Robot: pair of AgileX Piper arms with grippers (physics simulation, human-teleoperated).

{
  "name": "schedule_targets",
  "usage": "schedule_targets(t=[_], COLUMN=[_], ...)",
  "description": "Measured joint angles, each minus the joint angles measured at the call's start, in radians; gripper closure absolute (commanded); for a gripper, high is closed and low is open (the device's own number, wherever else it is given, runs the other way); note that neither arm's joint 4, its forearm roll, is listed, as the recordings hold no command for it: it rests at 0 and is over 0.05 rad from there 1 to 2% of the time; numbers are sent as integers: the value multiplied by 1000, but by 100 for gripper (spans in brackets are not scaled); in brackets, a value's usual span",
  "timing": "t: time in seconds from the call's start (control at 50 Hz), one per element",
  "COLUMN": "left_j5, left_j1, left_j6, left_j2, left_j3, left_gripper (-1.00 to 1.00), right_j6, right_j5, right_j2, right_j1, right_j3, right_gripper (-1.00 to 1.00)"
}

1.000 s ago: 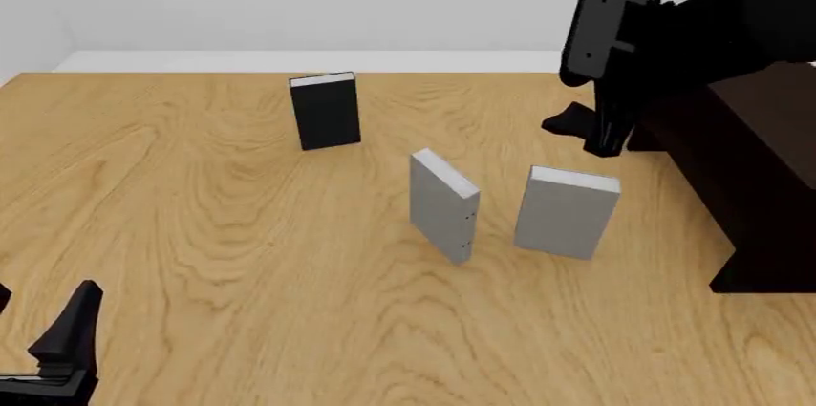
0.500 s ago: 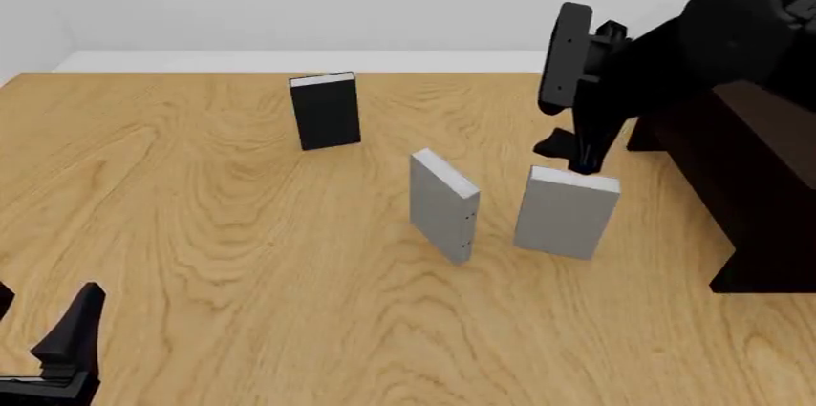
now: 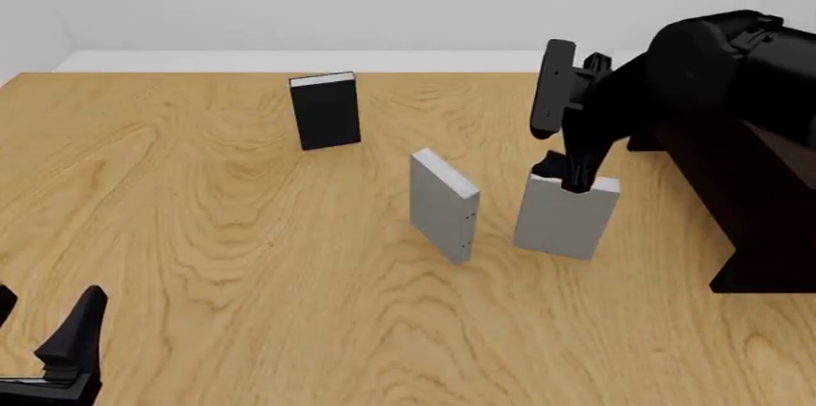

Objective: Pick up the book on the right and place it on the cabinet shelf.

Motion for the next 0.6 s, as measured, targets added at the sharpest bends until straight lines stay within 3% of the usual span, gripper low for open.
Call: schedule_targets(t=[0.6], left_j5=[18], left_j1=[7], left_j6=[4], left_j2=[0], left_j3=[0], left_gripper=[-100], right_j6=[-13], right_j5=[-88], right_j2=[68], right_j1=[-12], right_j3=[47], right_gripper=[-100])
